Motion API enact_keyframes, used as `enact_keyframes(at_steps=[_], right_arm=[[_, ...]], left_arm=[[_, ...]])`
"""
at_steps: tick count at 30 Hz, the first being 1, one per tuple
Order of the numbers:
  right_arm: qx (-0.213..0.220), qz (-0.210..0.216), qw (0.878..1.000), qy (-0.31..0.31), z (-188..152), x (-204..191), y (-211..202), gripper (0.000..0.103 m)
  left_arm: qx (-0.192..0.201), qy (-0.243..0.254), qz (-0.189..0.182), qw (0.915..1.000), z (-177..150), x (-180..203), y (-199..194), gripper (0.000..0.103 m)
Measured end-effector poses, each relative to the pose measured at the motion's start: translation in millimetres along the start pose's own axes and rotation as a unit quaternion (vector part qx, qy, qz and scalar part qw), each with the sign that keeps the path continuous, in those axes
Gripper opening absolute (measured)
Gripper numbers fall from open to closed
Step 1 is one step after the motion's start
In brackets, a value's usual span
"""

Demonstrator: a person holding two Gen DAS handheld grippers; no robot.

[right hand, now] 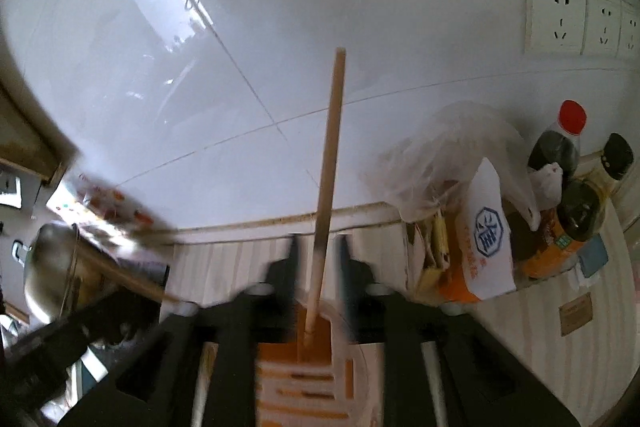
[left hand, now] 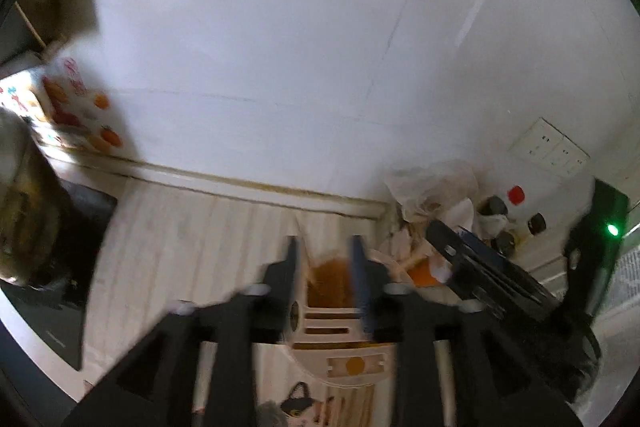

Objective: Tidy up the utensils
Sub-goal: 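Carry the left tool's chopstick into the cream holder while the right tool inserts its own, then open both tools and move them back over the chopstick row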

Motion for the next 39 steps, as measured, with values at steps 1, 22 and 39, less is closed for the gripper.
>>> enact_keyframes(at_steps=[1, 22, 39], right_arm=[[0.007, -0.002, 1.0, -0.001, -1, 3, -8, 0.058], [0.036, -0.07, 0.997, 0.022, -79, 69, -91, 0.092], [-0.275, -0.083, 0.958, -0.014, -312, 127, 27, 0.029]], left_arm=[[0.014, 0.002, 0.012, 0.9998, 2, -4, -9, 0.062], [-0.015, -0.01, 0.144, 0.9894, -111, -89, -28, 0.103], [-0.28, -0.064, 0.091, 0.9534, -340, -137, 95, 0.061]])
Point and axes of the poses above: each gripper's, at about its wrist camera, not at the fingertips, and y roughly the way its jaws point, x to its right, z to its top, the point moved 10 cm from there along y, roughly the way its jaws point, and after that the axes turned 9 degrees about -z, right-handed, at the moved point
